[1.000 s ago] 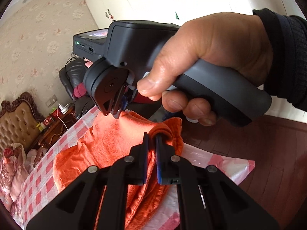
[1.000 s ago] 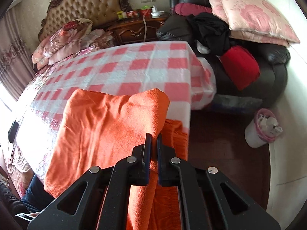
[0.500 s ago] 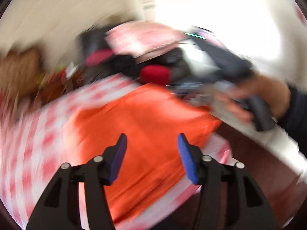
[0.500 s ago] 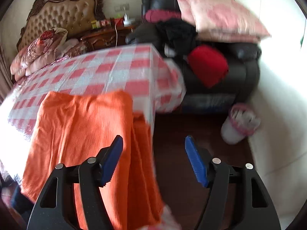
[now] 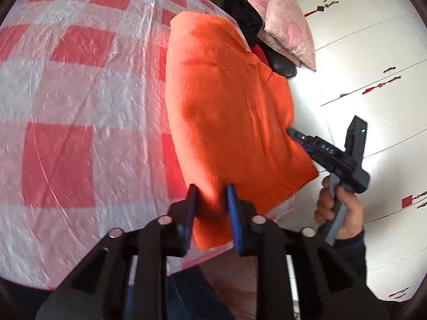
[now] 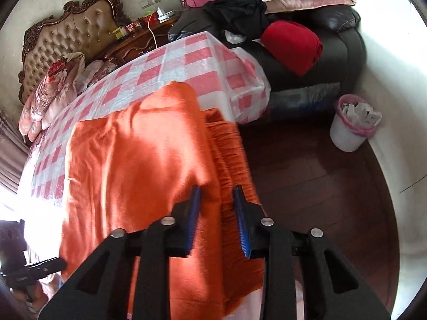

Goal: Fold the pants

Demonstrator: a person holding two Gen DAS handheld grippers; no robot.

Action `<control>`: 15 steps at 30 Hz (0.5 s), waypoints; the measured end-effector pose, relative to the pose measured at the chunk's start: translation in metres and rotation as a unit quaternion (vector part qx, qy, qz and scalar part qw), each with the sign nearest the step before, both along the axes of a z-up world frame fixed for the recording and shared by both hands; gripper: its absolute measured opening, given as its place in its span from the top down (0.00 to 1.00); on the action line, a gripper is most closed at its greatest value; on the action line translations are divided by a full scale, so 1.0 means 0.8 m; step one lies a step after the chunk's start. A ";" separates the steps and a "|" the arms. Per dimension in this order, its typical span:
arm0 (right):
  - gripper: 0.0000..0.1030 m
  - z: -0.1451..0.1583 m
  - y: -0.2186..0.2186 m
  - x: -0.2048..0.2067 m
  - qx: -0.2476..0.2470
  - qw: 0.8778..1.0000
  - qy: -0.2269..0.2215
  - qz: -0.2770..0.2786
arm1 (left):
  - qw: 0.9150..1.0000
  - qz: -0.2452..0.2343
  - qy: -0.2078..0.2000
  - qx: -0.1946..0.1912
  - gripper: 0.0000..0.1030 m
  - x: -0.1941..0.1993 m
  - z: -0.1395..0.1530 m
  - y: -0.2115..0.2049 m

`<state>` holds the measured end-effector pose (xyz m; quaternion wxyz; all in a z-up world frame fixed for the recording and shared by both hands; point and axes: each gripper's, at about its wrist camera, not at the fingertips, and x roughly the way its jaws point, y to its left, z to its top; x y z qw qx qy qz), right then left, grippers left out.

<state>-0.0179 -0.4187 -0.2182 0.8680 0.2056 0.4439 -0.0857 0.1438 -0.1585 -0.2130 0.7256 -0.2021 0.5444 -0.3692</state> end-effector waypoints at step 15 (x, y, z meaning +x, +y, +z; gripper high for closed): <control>0.61 0.047 0.054 0.005 -0.109 0.991 -0.014 -0.076 | 0.961 0.063 -0.231 0.140 0.58 -0.034 0.086 0.044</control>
